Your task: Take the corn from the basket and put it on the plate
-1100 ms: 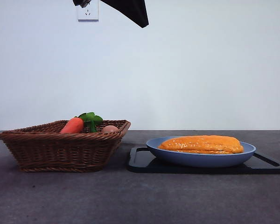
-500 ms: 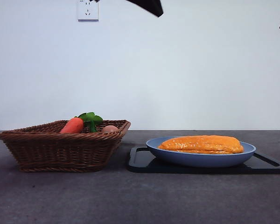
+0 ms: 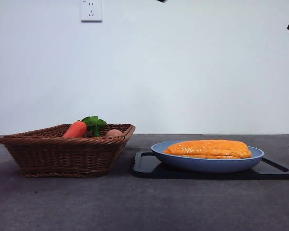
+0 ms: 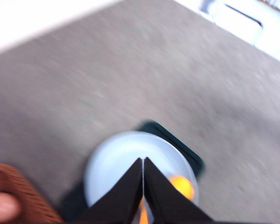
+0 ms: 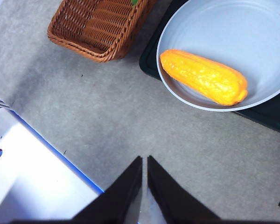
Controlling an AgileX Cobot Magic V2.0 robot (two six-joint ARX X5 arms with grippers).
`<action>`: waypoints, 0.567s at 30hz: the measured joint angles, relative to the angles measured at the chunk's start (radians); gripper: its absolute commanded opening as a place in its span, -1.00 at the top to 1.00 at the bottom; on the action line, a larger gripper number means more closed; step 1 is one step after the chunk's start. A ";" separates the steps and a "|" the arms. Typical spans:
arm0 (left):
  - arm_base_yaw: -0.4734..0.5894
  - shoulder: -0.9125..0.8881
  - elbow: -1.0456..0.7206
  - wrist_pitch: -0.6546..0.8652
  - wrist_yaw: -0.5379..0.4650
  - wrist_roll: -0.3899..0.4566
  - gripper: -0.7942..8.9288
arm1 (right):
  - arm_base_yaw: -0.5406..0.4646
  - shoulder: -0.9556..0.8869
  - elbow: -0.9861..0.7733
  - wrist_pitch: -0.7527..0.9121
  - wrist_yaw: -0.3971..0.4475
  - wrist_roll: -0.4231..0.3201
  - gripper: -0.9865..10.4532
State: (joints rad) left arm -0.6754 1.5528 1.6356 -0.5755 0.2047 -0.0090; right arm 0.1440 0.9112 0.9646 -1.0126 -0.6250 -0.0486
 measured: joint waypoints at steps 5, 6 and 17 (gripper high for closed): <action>0.106 -0.095 -0.006 0.028 0.000 0.054 0.83 | 0.000 0.000 0.000 0.012 0.000 0.000 0.82; 0.131 -0.125 -0.017 0.039 0.000 0.065 0.83 | 0.000 0.000 0.000 0.020 0.000 0.000 0.82; 0.472 -0.523 -0.431 0.243 0.000 0.082 0.83 | 0.000 0.000 0.000 0.069 0.000 0.000 0.82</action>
State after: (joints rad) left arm -0.2035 1.0298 1.2041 -0.3321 0.2043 0.0734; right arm 0.1440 0.9112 0.9646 -0.9436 -0.6250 -0.0490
